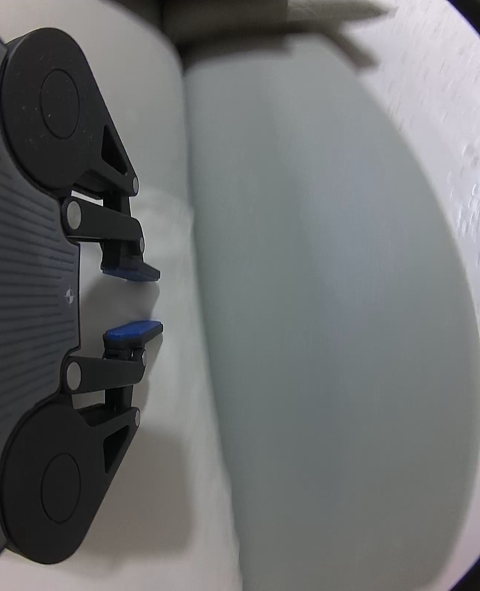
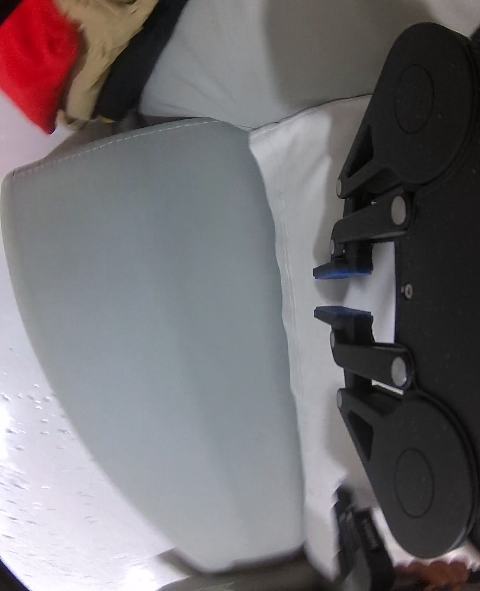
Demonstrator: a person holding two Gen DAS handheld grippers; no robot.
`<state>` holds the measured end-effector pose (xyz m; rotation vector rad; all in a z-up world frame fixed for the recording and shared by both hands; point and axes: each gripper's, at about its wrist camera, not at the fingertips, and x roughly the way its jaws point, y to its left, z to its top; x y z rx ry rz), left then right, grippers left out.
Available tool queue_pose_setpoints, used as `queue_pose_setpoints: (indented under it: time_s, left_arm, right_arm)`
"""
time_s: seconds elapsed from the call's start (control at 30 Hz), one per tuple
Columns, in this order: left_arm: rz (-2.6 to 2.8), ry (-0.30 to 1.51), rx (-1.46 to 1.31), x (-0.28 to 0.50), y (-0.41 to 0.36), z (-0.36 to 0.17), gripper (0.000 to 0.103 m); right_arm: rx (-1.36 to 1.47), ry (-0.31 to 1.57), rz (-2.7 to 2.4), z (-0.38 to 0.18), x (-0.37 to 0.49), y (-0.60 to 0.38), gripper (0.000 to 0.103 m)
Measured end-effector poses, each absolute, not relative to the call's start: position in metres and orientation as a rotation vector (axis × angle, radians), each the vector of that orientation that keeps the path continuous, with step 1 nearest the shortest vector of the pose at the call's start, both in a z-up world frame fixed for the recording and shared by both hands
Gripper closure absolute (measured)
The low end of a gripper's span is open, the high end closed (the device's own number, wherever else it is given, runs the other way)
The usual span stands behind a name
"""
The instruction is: Fold clothes
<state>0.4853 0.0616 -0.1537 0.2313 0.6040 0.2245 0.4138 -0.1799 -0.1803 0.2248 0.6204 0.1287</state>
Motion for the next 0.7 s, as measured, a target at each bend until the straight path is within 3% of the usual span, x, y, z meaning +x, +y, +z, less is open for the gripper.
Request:
queue_pose_setpoints:
  time_s: [0.1, 0.17, 0.2, 0.23, 0.33, 0.37, 0.7]
  left_arm:
    - [0.417, 0.607, 0.235, 0.509, 0.091, -0.161, 0.066]
    - [0.447, 0.611, 0.209, 0.515, 0.109, -0.160, 0.051]
    - [0.446, 0.613, 0.207, 0.514, 0.113, -0.157, 0.051]
    - [0.447, 0.617, 0.225, 0.511, 0.113, -0.154, 0.051]
    - [0.458, 0.658, 0.199, 0.499, 0.124, -0.135, 0.068]
    - [0.451, 0.667, 0.160, 0.488, 0.131, -0.124, 0.067]
    - [0.300, 0.571, 0.101, 0.262, 0.157, 0.012, 0.067]
  right_arm:
    - [0.257, 0.575, -0.034, -0.187, 0.428, -0.203, 0.103]
    - [0.268, 0.559, -0.155, -0.189, 0.432, -0.225, 0.103]
    - [0.293, 0.559, -0.157, -0.189, 0.432, -0.234, 0.103]
    - [0.301, 0.566, -0.140, -0.188, 0.431, -0.237, 0.103]
    - [0.251, 0.591, -0.167, -0.172, 0.414, -0.225, 0.101]
    - [0.265, 0.589, -0.170, -0.162, 0.402, -0.224, 0.096]
    - [0.378, 0.469, -0.038, -0.006, 0.199, -0.256, 0.084]
